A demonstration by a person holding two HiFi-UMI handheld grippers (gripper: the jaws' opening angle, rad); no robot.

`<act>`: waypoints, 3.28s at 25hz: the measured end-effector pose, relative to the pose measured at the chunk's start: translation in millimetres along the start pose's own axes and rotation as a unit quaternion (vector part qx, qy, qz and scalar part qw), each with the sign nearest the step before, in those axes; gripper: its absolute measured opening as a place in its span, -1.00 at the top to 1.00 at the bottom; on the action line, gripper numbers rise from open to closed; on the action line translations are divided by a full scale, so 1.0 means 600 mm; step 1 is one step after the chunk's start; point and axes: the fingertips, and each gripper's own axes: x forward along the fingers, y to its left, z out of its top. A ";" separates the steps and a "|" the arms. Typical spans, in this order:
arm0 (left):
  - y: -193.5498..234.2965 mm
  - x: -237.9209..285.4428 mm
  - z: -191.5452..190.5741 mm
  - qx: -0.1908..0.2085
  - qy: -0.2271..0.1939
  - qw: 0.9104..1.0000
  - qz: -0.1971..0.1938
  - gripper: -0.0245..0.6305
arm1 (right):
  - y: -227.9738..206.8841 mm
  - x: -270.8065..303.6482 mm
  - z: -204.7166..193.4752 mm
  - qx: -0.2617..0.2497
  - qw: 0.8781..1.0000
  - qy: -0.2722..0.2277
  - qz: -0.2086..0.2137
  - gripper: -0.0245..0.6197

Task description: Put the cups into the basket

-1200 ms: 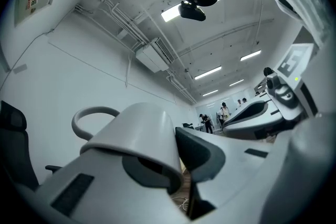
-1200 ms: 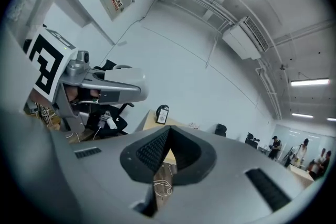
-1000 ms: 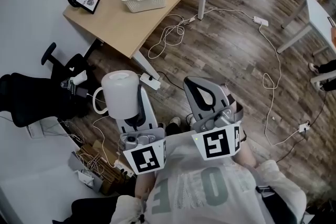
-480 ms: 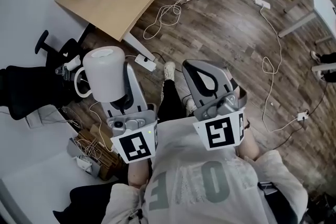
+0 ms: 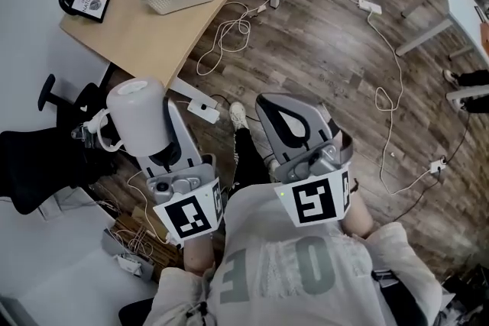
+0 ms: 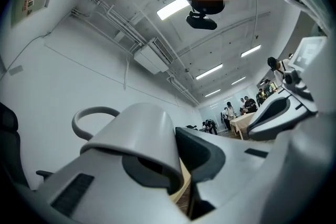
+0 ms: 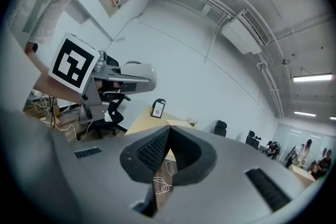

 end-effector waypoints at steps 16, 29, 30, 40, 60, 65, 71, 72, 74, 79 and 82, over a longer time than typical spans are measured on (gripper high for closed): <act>0.167 0.250 -0.076 -0.001 0.006 1.000 0.011 0.77 | -0.111 0.291 0.032 -0.038 0.999 0.025 0.005 0.93; 0.325 0.432 -0.172 0.013 0.022 0.999 0.028 0.77 | -0.168 0.565 0.052 -0.076 0.996 0.036 0.014 0.93; 0.327 0.442 -0.176 0.012 0.024 0.999 0.028 0.77 | -0.176 0.574 0.046 -0.076 0.996 0.043 0.014 0.93; 0.330 0.559 -0.214 0.000 0.044 0.998 0.042 0.77 | -0.250 0.704 0.030 -0.088 0.994 0.029 0.050 0.93; 0.275 0.814 -0.262 0.084 0.123 0.981 0.122 0.77 | -0.467 0.878 -0.036 -0.069 0.987 -0.051 0.139 0.93; 0.270 0.827 -0.278 0.111 0.156 0.975 0.115 0.77 | -0.471 0.898 -0.057 -0.057 0.985 -0.051 0.152 0.93; 0.278 0.839 -0.287 0.137 0.177 0.971 0.089 0.77 | -0.459 0.900 -0.051 -0.049 0.986 -0.039 0.154 0.93; 0.278 0.843 -0.285 0.140 0.178 0.971 0.082 0.77 | -0.457 0.898 -0.049 -0.049 0.986 -0.039 0.155 0.93; 0.278 0.854 -0.280 0.157 0.179 0.969 0.069 0.77 | -0.455 0.899 -0.046 -0.048 0.986 -0.040 0.156 0.93; 0.271 0.882 -0.288 0.211 0.205 0.956 0.006 0.77 | -0.442 0.903 -0.041 -0.052 0.985 -0.040 0.158 0.93; 0.259 0.897 -0.314 0.230 0.240 0.942 -0.043 0.77 | -0.437 0.905 -0.032 -0.037 0.985 -0.051 0.161 0.93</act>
